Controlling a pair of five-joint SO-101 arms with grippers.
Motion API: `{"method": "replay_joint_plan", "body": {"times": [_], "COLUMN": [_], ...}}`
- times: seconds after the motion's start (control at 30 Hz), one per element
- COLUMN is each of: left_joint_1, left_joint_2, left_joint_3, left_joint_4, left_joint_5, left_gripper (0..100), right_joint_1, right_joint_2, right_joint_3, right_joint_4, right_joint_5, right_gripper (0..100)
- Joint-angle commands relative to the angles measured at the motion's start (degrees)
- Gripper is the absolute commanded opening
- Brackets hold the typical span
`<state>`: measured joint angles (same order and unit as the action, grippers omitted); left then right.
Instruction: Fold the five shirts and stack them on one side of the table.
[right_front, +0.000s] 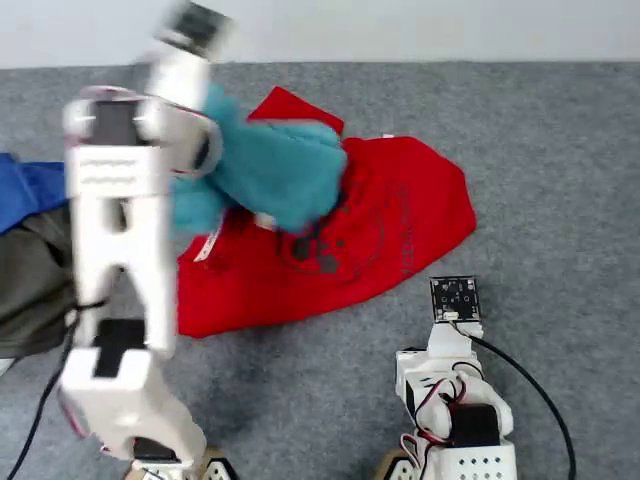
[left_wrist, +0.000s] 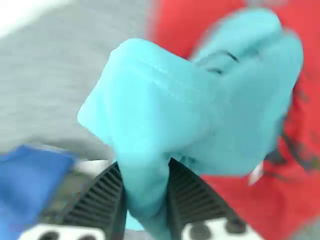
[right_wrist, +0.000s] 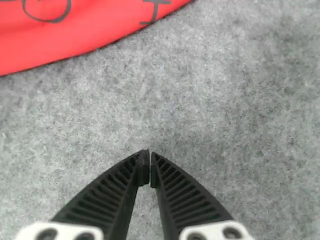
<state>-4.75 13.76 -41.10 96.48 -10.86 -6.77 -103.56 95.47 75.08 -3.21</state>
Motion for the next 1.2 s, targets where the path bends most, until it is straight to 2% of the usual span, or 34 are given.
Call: {"method": "replay_joint_plan", "body": {"times": [0.0, 0.2, 0.37, 0.5, 0.73, 0.97, 1.17], "left_joint_1": [-8.9, -25.3, -39.1, -45.8, -48.6, -49.0, -47.5], "left_joint_2": [-7.9, -9.3, -9.1, -7.2, -4.0, -5.4, -9.8], "left_joint_3": [-5.9, -10.8, -10.6, -6.7, -2.0, -4.2, -7.3], "left_joint_4": [0.3, -0.8, -7.6, -12.5, -12.5, -6.4, -4.2], "left_joint_5": [1.1, 0.5, -2.6, -2.7, -12.6, -16.0, -16.2], "left_gripper": [1, 1, 1, 1, 3, 24, 27], "right_joint_1": [-0.1, -0.1, -0.1, -0.1, -0.1, -0.1, -0.1], "right_joint_2": [-0.2, -0.2, -0.2, -0.2, -0.2, -0.2, -0.2], "right_joint_3": [1.0, 1.0, 1.0, 1.0, 1.0, 1.0, 1.0], "right_joint_4": [-0.4, -0.4, -0.4, -0.4, -0.4, -0.4, -0.4], "right_joint_5": [-0.3, -0.3, -0.3, -0.3, -0.3, -0.3, -0.3], "right_gripper": [0.9, 0.9, 0.9, 0.9, 0.9, 0.9, 0.9]}}
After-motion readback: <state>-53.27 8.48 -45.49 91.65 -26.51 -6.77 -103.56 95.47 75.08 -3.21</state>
